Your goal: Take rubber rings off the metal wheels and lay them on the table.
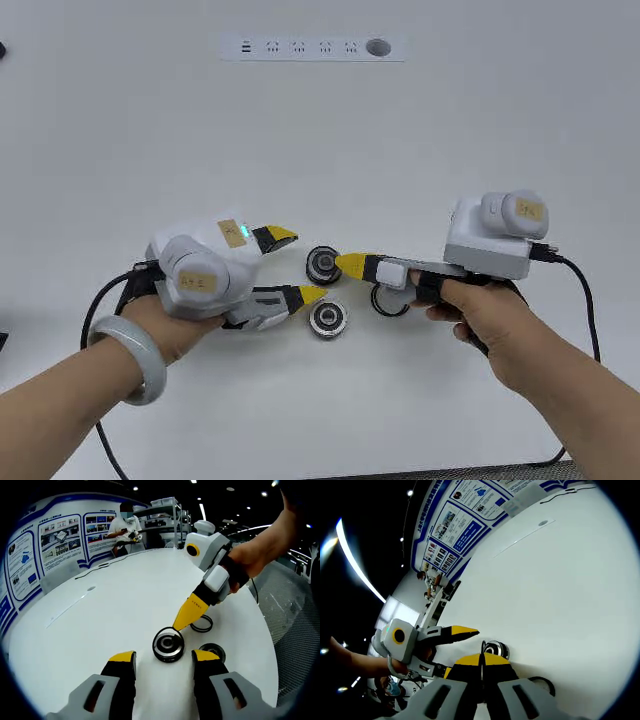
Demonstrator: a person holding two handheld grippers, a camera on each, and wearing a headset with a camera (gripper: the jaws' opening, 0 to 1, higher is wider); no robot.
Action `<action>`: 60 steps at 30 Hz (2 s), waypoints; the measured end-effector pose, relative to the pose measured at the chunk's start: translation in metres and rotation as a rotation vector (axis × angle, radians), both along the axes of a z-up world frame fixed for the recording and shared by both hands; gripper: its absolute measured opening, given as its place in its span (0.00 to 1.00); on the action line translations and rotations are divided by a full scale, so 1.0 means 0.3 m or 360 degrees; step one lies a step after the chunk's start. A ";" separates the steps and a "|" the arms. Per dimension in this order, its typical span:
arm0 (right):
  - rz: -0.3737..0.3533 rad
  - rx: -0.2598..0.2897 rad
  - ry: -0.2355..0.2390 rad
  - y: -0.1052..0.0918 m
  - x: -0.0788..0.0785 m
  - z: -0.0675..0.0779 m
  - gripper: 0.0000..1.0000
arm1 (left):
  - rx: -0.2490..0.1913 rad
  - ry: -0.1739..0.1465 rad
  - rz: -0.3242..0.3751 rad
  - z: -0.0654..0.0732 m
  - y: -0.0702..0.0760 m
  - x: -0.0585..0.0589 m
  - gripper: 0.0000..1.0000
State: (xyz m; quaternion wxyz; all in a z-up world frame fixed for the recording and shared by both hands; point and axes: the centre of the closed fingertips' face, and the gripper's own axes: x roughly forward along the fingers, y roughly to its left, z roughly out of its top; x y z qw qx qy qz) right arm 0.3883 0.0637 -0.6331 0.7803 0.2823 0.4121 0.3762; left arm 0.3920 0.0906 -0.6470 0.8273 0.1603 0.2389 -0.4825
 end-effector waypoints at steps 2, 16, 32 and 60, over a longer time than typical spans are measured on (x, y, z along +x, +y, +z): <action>-0.0008 0.0017 -0.0002 -0.001 0.000 0.009 0.02 | -0.0014 0.0005 0.0013 0.001 0.005 0.000 0.48; -0.0060 0.0058 -0.0007 -0.036 -0.032 0.040 0.02 | -0.0029 0.0015 0.0042 0.000 0.026 -0.006 0.51; -0.0193 0.0076 0.0052 -0.140 -0.087 0.030 0.02 | -0.0043 0.0033 0.0071 -0.002 0.036 -0.014 0.51; -0.0339 -0.0082 0.0138 -0.276 -0.121 -0.086 0.02 | -0.0037 0.0047 0.0086 0.006 0.040 -0.019 0.50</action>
